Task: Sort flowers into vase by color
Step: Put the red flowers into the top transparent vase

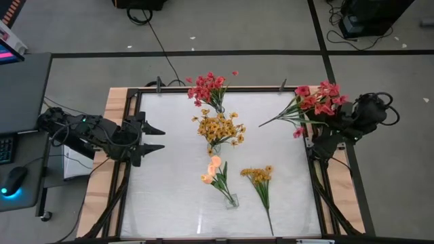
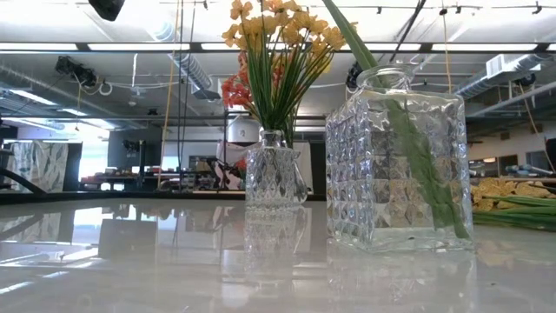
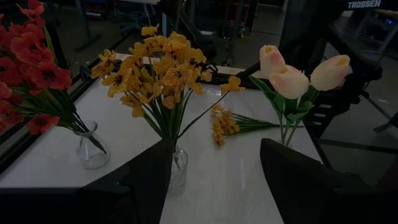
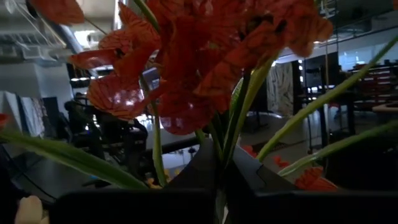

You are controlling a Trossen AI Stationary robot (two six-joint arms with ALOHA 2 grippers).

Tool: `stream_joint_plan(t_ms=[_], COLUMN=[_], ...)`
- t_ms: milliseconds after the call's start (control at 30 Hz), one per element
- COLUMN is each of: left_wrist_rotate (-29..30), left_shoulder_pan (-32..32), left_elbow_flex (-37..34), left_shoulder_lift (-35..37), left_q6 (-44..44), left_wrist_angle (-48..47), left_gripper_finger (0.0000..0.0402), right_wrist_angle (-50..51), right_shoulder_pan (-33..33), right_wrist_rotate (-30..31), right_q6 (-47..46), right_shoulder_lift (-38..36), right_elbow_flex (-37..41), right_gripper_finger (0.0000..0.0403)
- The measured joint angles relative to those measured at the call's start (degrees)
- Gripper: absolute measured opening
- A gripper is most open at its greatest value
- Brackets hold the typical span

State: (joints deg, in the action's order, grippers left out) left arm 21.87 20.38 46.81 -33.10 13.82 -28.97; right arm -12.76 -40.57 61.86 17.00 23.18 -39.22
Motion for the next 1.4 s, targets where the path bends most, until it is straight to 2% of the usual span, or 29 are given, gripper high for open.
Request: stream_joint_plan(t_ms=[500,633,733,1000,1400], left_wrist_rotate=[0.0,0.0,0.0,0.0,0.0], left_shoulder_pan=[0.0,0.0,0.0,0.0,0.0], left_elbow_flex=[0.0,0.0,0.0,0.0,0.0], left_shoulder_lift=[0.0,0.0,0.0,0.0,0.0], left_q6=[0.0,0.0,0.0,0.0,0.0], left_wrist_angle=[0.0,0.0,0.0,0.0,0.0], left_gripper_finger=[0.0249,0.0249,0.0249,0.0249,0.0249], right_wrist_angle=[2.5,3.6,5.5,13.4,13.7], right_shoulder_pan=[4.6,7.6,11.6,28.2,48.1], right_wrist_rotate=[0.0,-2.3,-8.0,-27.8,-52.9], right_q6=[-0.4,-0.8,-4.6,-16.2,-23.6], right_shoulder_lift=[0.5,0.1,0.0,0.5,5.3], right_elbow_flex=[0.0,0.8,1.0,1.1,1.1], right_gripper_finger=[0.0024,0.0024,0.0024,0.0024,0.0024])
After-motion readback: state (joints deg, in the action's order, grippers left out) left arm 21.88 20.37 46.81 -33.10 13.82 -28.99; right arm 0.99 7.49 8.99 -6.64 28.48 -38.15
